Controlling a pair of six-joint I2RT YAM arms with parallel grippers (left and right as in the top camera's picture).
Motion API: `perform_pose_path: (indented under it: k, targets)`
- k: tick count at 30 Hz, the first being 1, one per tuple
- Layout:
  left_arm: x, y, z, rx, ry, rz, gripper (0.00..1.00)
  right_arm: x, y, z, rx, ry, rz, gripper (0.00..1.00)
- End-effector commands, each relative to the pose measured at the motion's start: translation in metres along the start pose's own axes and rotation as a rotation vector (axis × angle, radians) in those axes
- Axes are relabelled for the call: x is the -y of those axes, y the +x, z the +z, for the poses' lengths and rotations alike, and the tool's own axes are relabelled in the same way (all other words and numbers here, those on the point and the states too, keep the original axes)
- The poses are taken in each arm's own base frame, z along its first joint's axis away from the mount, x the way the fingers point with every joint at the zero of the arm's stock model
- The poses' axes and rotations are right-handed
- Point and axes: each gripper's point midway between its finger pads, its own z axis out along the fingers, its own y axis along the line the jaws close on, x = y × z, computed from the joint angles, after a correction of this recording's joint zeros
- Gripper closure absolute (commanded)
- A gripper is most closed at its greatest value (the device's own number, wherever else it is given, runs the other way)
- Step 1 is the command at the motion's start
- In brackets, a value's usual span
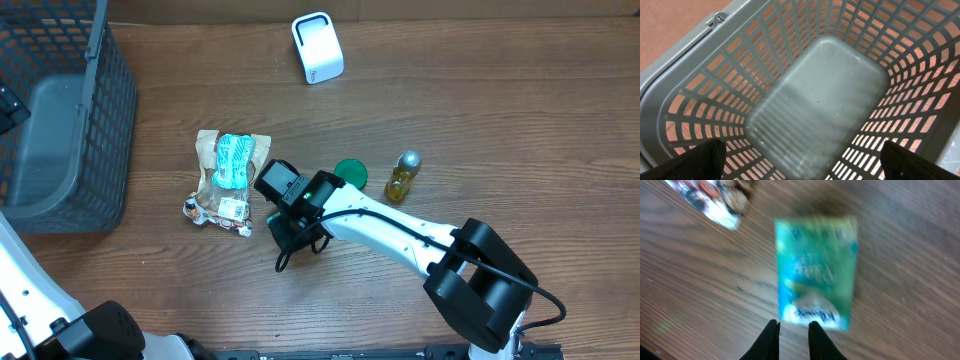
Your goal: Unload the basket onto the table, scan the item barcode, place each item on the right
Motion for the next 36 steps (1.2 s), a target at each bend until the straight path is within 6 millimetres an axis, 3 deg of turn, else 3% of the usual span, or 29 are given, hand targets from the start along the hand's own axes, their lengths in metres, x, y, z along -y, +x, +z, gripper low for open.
perform_pose_path:
  k: [1, 6, 15, 27, 31, 36]
  targets:
    - [0.002, -0.004, -0.001, 0.010, 0.010, 0.019, 0.01, -0.002, -0.004, 0.003, 0.015, -0.013, 0.002, 0.83]
    - [0.002, -0.004, -0.001, 0.010, 0.009, 0.019, 0.00, 0.005, 0.008, 0.010, -0.043, 0.014, 0.035, 0.83]
    - [0.002, -0.004, -0.001, 0.010, 0.010, 0.019, 0.00, 0.004, -0.009, 0.028, 0.011, 0.007, 0.058, 0.84]
    - [0.002, -0.004, -0.001, 0.010, 0.010, 0.019, 0.01, 0.018, -0.033, 0.027, 0.127, 0.100, 0.041, 0.84]
    - [0.002, -0.004, -0.001, 0.010, 0.010, 0.019, 0.00, 0.014, -0.046, 0.019, 0.161, 0.102, -0.005, 0.84]
    - [0.002, -0.004, -0.001, 0.010, 0.010, 0.019, 0.00, -0.003, -0.070, -0.013, 0.203, 0.084, -0.023, 0.77]
